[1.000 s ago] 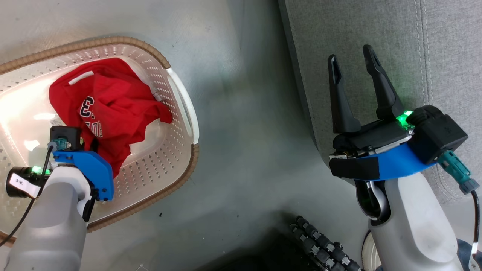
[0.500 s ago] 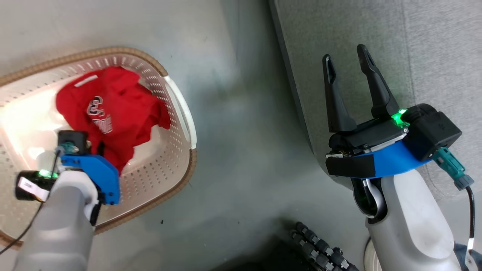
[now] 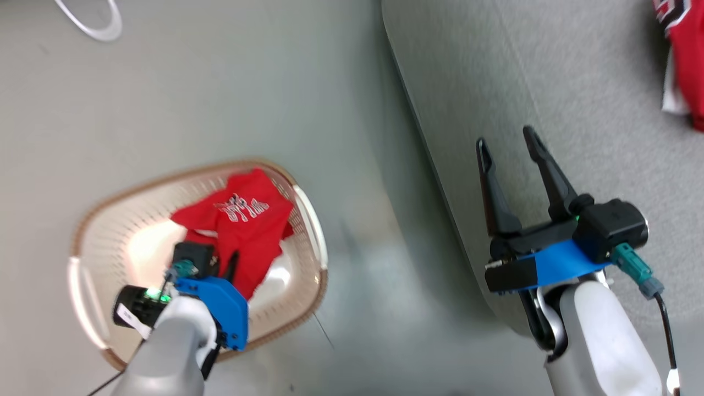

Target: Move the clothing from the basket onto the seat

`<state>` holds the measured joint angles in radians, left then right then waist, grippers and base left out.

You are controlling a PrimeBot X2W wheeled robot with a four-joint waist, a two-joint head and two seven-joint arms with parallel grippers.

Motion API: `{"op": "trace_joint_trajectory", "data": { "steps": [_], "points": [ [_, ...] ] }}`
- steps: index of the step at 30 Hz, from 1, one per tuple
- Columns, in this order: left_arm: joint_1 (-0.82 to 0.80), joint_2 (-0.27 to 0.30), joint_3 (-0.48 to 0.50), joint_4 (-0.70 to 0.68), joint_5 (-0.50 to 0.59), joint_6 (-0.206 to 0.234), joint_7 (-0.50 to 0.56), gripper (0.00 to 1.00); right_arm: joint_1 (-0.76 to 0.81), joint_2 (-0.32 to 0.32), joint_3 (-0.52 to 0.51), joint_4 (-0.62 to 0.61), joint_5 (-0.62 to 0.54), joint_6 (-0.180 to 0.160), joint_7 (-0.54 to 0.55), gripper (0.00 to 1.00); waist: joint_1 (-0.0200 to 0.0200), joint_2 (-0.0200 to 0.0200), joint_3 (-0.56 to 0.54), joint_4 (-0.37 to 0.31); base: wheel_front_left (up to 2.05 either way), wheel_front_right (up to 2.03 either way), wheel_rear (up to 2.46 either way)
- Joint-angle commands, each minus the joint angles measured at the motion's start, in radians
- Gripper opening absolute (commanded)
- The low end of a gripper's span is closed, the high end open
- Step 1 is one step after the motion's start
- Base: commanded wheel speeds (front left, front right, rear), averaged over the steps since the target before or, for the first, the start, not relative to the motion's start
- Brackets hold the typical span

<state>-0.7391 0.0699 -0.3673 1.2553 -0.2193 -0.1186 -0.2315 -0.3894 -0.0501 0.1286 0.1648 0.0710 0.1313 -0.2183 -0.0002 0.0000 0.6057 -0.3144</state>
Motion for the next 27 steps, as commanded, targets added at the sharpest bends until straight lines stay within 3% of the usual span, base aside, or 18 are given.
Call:
{"op": "trace_joint_trajectory", "data": {
  "steps": [1, 5, 13, 27],
  "points": [
    [0.033, -0.010, -0.018, -0.014, -0.010, -0.006, -0.013, 0.00, 0.036, 0.000, -0.008, -0.002, -0.011, -0.001, 0.015, 1.00, 0.0002, 0.0000, -0.196, 0.092, 0.00, 0.00, 0.00],
    [0.083, -0.019, -0.076, -0.075, -0.044, -0.012, -0.026, 0.00, 0.090, -0.001, -0.021, -0.009, -0.021, -0.001, 0.047, 1.00, 0.0002, 0.0000, -0.325, 0.132, 0.00, 0.00, 0.00],
    [0.118, -0.018, -0.296, -0.284, -0.248, -0.012, -0.001, 0.00, 0.208, 0.000, -0.040, -0.033, -0.010, -0.001, 0.106, 1.00, 0.0002, 0.0000, -0.510, 0.188, 0.00, 0.00, 0.00],
    [-0.010, -0.018, -0.507, -0.447, -0.437, -0.013, 0.070, 0.00, 0.326, 0.000, -0.059, -0.083, -0.009, -0.001, 0.164, 1.00, 0.0002, 0.0000, -0.642, 0.264, 0.00, 0.00, 0.00]
  ]
}}
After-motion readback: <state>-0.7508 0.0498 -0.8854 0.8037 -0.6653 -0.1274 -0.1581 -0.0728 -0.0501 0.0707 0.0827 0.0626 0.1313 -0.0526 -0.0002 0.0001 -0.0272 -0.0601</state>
